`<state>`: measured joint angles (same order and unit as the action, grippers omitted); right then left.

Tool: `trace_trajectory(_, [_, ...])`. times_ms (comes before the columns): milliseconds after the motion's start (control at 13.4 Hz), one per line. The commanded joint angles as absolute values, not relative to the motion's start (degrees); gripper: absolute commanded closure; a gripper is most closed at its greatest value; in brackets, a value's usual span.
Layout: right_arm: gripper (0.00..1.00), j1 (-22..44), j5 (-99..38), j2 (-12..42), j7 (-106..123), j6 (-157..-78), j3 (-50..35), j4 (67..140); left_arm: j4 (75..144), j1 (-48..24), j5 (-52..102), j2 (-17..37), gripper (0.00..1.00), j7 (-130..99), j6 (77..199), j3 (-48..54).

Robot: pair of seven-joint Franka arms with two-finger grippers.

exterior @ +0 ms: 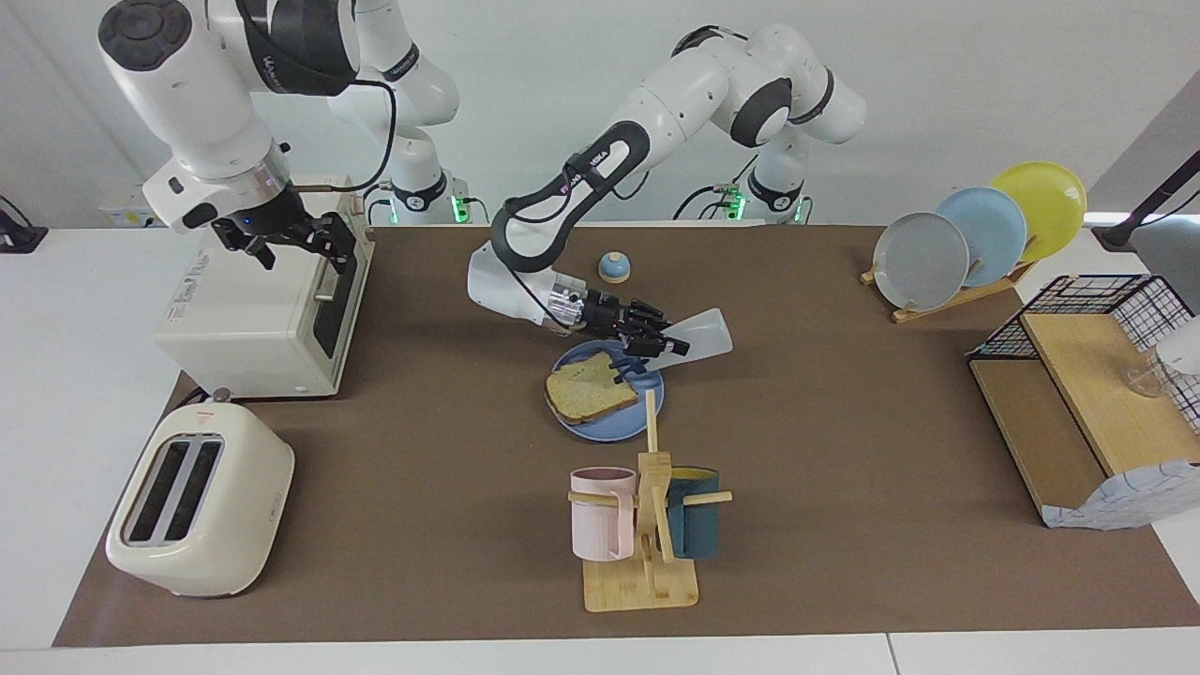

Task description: Put bread on plate and add seasoning

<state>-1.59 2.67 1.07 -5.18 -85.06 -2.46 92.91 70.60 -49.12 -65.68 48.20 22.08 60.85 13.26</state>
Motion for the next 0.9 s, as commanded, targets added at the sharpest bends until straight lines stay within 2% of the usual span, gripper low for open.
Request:
trace_trajectory(0, [0.0, -3.6, 1.7, -0.5, -4.0, -87.1, -3.0, 95.2, 73.9, -52.2, -71.0, 46.9, 1.0, 23.6, 63.2, 12.2])
trace_trajectory(149, [0.0, -3.9, 1.7, -0.3, -3.9, -89.6, -3.2, 94.9, 74.4, -52.4, -71.5, 46.5, 1.0, 25.0, 63.6, 12.2])
trace_trajectory(672, [0.0, -2.7, 1.7, -0.3, -3.8, -89.6, -1.5, 94.8, 76.0, -47.3, -72.5, 46.6, 1.0, 25.0, 67.2, 10.5])
trace_trajectory(822, [0.0, 2.0, 1.7, -0.3, -3.3, -89.5, 3.7, 94.7, 75.6, -48.5, -71.8, 46.4, 1.0, 25.0, 66.3, 10.6])
